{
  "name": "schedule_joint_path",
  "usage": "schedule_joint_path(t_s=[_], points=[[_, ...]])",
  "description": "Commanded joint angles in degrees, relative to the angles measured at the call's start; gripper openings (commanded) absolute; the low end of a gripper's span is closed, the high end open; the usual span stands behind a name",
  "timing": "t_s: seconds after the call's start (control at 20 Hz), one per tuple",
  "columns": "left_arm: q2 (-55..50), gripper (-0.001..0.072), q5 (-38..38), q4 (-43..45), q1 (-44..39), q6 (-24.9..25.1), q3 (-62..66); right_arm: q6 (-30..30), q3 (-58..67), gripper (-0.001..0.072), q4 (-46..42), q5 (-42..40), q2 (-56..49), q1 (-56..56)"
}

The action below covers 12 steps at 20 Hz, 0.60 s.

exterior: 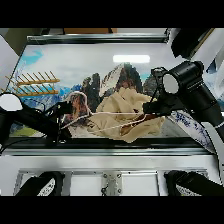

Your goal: Fold the clothes and pants, and hang the long-sleeved shirts on hangers.

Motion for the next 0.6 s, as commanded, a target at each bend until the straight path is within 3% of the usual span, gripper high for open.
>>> schedule_joint_path(t_s=[0.0,0.55], points=[[-2.82,0.0016,1.79,0.37,-2.12,0.02,0.00,0.02,0.02,0.0030,0.02,0.13,0.11,-0.04],[-7.23,0.0016,8.63,-0.24,-5.11,0.00,0.07,-0.22,0.02,0.0031,1.05,1.97,0.28,0.07]])
